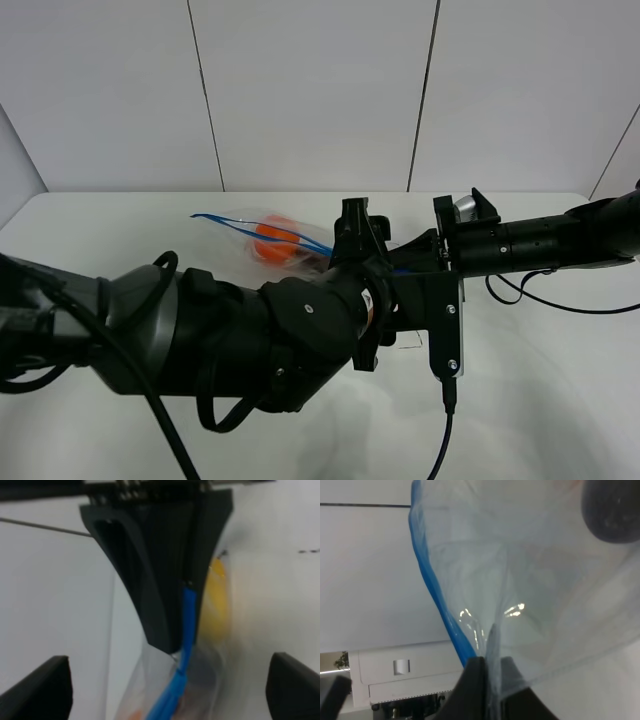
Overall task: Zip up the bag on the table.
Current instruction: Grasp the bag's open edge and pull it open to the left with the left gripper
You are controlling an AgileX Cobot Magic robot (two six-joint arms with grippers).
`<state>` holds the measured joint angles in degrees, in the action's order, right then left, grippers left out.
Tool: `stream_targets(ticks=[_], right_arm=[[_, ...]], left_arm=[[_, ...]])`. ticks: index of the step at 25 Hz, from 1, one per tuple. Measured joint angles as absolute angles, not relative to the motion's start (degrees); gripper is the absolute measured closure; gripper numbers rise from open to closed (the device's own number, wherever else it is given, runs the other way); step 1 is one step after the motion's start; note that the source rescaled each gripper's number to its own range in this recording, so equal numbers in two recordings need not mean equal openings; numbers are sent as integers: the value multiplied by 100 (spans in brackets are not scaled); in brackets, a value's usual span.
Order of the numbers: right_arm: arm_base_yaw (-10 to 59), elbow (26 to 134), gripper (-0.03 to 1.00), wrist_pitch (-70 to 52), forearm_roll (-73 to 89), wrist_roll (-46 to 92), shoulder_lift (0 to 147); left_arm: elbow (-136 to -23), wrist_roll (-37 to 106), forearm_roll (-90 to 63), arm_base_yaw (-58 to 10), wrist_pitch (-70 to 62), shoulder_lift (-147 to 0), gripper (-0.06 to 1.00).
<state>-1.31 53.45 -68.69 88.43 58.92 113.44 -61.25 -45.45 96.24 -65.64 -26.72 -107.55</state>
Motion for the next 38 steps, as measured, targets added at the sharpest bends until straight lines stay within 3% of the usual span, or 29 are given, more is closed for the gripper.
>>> stream_targets(ticks=[15, 29, 38], right_arm=[[-131, 5345, 97, -6869, 8806, 5849, 11344], [-131, 5345, 97, -6869, 8779, 5849, 11344], [-131, 5345, 97, -6869, 8804, 5849, 11344]], left_arm=[[-6157, -4686, 9811, -6440, -2830, -11100, 23], [-6192, -4681, 9892, -6440, -2961, -11106, 58], [-6192, -4675, 9892, -6440, -2803, -11106, 71]])
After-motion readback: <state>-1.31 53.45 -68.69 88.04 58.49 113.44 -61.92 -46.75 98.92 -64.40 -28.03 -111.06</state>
